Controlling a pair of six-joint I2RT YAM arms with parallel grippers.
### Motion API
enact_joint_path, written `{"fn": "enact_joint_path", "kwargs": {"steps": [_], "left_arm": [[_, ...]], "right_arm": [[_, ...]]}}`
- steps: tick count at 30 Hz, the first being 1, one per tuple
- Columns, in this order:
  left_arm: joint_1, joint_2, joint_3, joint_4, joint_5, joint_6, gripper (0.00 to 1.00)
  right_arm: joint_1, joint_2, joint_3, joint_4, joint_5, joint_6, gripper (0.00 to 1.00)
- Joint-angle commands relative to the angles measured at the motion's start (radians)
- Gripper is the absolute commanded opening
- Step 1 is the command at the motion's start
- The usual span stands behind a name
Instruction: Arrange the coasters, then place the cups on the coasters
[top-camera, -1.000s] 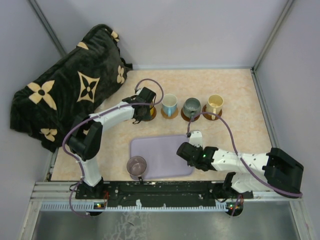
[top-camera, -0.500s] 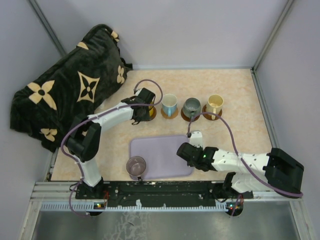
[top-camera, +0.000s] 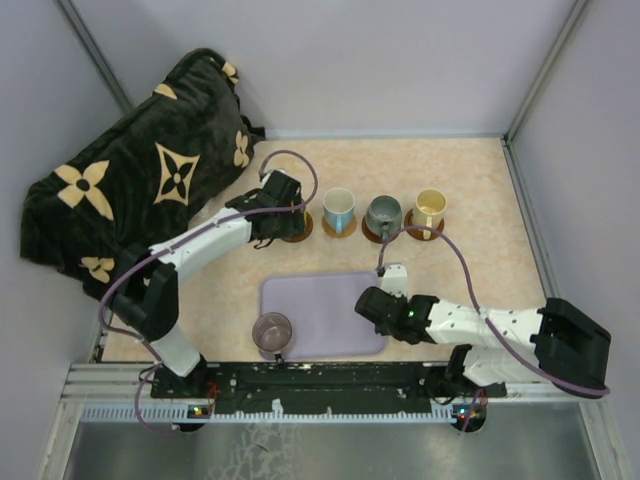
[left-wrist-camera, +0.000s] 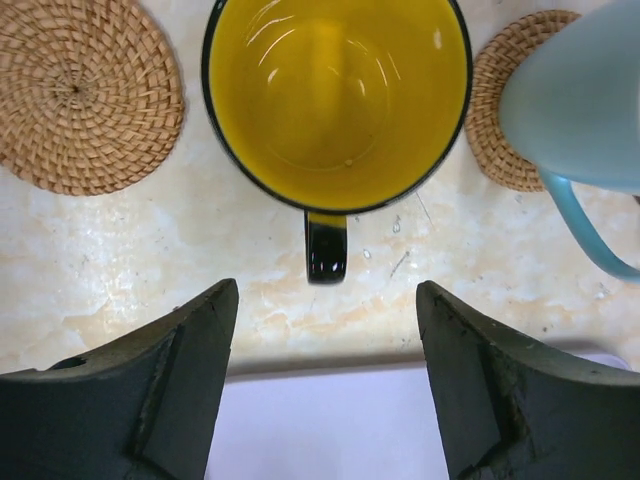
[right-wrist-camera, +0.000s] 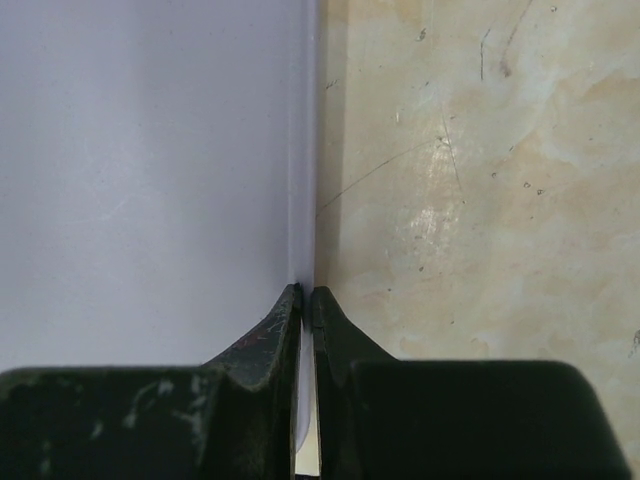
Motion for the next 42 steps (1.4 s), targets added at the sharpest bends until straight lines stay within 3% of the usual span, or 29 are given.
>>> {"fn": "enact_joint_path", "kwargs": {"steps": [1, 7, 16, 24, 35, 42], "left_arm": [[-0.001, -0.125, -0.024, -0.026, 0.023, 0.027, 0.79], [-0.026, -0.319, -0.083, -0.076, 0.021, 0.037, 0.8], [-0.131, -0.568, -0.211, -0.162, -0.003, -0.033, 0.81], [-0.295, -0.611, -0.242, -0.228, -0.032, -0.135, 0.8], [-0.506, -0.658, -0.271, -0.36, -0.098, -0.3, 0.78], [-0.637, -0.628, -0.281, -0.413, -0.128, -0.398, 0.79]], "right_arm": [[0.015, -0.038, -0.002, -0.053, 0.025, 0.026, 0.08], [0.015, -0.079, 0.023, -0.08, 0.04, 0.03, 0.19], [0.015, -0.102, 0.031, -0.106, 0.039, 0.03, 0.22], [0.015, -0.104, -0.017, -0.067, -0.014, 0.062, 0.21], [0.042, -0.134, -0.053, -0.079, -0.044, 0.084, 0.11], [0.118, -0.125, -0.036, -0.139, -0.014, 0.156, 0.15]]}}
